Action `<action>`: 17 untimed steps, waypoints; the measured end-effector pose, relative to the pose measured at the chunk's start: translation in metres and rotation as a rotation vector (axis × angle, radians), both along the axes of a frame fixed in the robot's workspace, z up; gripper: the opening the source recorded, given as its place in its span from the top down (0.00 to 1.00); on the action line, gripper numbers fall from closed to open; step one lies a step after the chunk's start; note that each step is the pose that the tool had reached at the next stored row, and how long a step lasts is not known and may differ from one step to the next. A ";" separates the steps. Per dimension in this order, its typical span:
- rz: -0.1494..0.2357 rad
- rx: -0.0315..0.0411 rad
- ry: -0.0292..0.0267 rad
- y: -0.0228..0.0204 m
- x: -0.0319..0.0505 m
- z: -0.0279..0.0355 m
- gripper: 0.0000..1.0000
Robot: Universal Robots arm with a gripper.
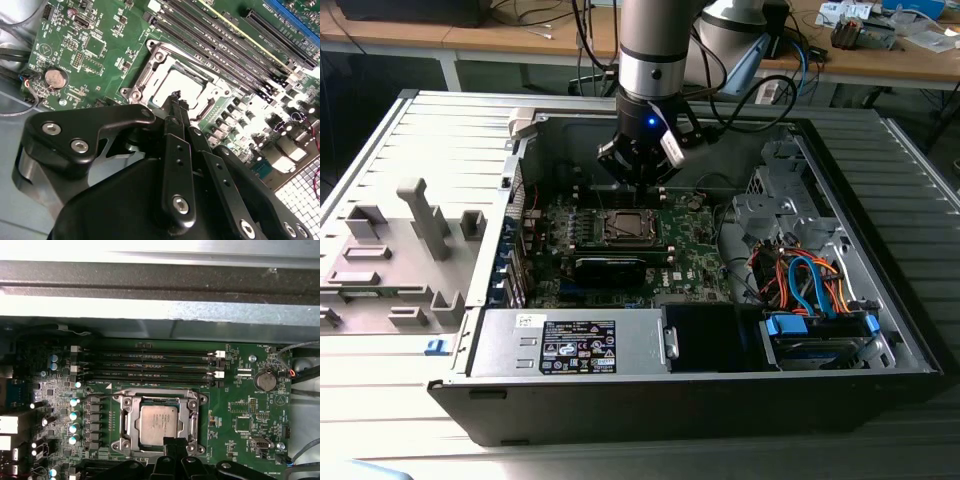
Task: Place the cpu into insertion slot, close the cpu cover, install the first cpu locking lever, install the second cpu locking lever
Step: 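Install the first cpu locking lever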
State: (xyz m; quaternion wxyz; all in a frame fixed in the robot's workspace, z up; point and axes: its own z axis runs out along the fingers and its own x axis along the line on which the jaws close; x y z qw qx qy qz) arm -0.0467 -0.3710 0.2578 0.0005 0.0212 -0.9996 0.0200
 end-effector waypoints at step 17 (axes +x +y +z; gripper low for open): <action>0.035 0.0000 0.0000 0.0000 0.0000 0.0000 0.89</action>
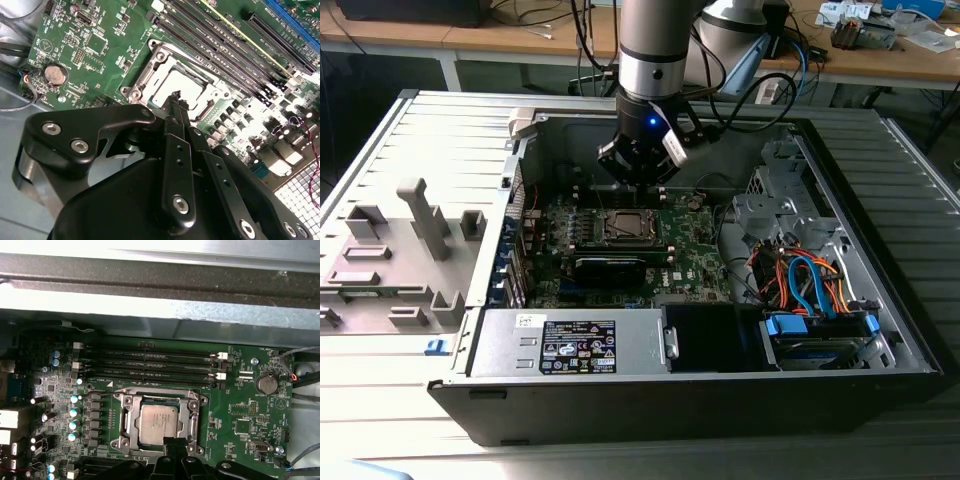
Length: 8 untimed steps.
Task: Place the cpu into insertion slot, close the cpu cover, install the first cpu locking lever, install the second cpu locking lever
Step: 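Install the first cpu locking lever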
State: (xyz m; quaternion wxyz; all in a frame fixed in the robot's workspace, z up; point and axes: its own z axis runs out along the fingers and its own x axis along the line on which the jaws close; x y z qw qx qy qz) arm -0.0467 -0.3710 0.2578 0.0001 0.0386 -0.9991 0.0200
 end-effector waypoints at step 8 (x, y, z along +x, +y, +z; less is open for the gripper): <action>0.013 0.0000 0.0000 0.0000 0.0000 0.0000 0.89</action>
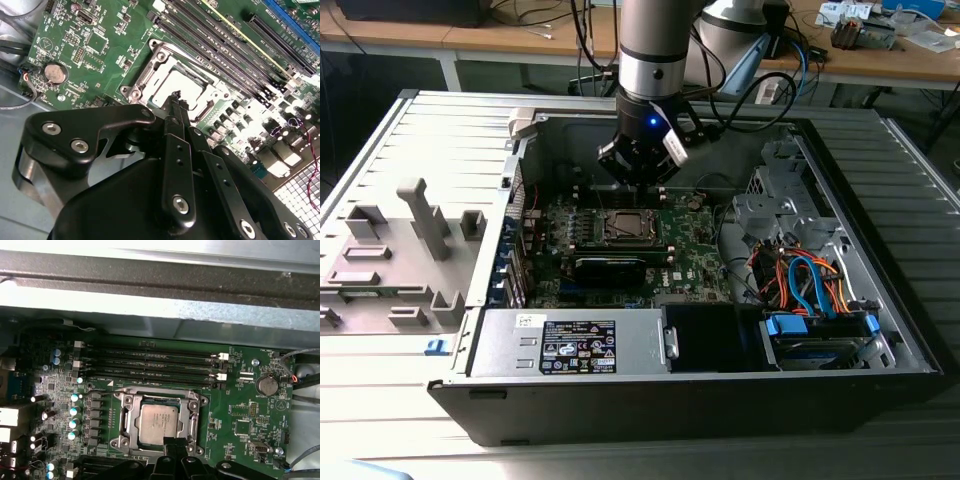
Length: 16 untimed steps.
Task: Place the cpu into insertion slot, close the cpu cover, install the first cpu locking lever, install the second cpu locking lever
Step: 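Install the first cpu locking lever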
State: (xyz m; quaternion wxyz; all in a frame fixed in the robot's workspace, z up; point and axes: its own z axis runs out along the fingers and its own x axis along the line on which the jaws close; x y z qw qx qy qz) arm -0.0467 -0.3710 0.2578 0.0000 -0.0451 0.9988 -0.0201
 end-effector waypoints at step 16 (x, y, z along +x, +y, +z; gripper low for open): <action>0.030 0.0000 0.0000 0.0000 0.0000 0.0000 0.89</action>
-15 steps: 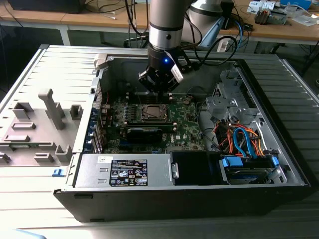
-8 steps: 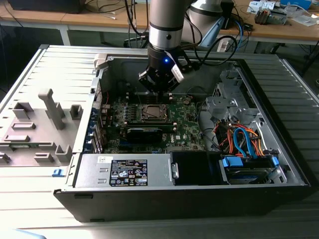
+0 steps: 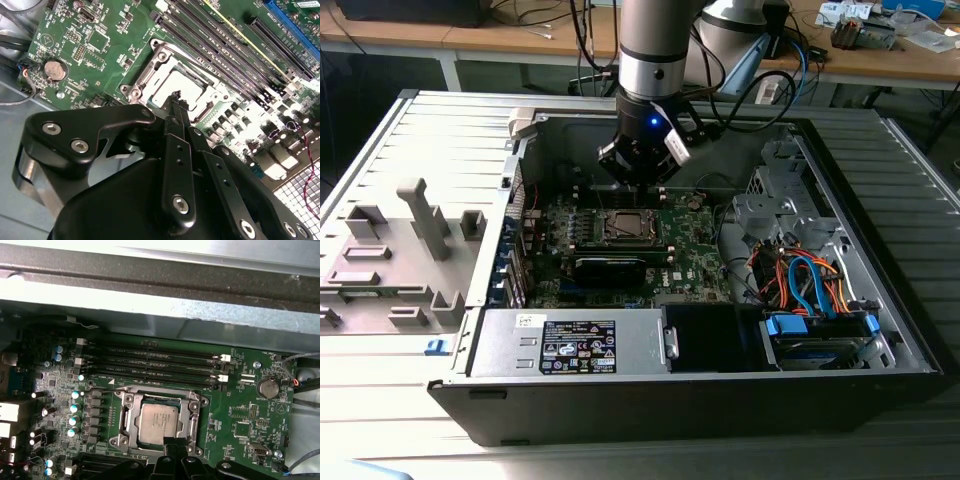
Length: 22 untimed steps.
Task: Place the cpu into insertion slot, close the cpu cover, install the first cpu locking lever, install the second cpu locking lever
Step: 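Install the first cpu locking lever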
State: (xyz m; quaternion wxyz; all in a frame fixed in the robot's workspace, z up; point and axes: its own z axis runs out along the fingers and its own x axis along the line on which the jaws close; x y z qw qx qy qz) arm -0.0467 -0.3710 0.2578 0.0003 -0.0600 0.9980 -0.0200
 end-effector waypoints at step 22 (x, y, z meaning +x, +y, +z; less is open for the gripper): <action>0.044 0.0000 0.0000 0.0000 0.0000 0.0000 0.89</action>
